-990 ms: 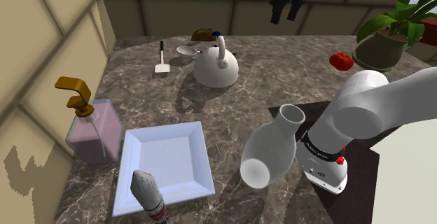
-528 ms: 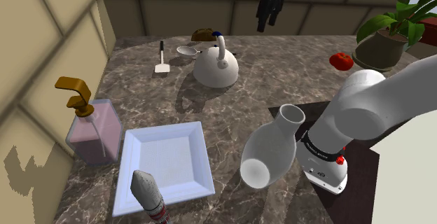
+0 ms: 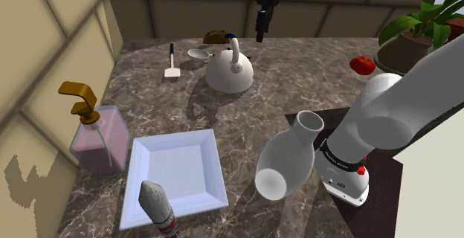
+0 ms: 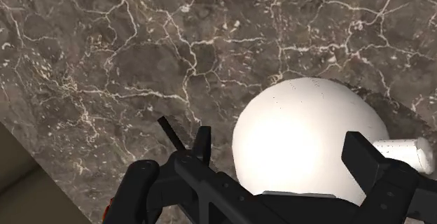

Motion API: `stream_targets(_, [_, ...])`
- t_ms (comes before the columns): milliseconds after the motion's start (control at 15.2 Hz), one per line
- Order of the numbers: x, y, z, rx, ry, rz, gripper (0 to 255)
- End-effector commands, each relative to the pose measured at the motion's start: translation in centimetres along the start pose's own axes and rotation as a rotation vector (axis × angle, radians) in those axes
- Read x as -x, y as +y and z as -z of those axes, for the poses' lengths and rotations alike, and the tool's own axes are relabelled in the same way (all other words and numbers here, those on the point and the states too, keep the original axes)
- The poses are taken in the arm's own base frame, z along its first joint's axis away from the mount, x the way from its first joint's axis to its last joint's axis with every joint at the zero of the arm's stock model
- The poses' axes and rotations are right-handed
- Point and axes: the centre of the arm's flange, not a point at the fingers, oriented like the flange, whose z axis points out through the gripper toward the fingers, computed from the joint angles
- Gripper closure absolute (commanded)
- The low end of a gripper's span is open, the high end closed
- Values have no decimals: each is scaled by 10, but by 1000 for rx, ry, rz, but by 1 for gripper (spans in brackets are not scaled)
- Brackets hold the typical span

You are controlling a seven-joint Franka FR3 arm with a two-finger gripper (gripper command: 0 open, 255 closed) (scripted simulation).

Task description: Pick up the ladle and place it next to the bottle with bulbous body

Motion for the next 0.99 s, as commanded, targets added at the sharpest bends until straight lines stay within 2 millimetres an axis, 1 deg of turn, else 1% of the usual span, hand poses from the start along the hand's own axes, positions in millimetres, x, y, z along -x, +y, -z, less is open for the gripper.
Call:
stream_targets(0, [-21, 8, -15, 17, -1, 71, 0])
stream_targets(462, [-95, 27, -63, 72, -8, 307, 0])
stream_targets(924, [-171, 31, -110, 127, -15, 543, 0])
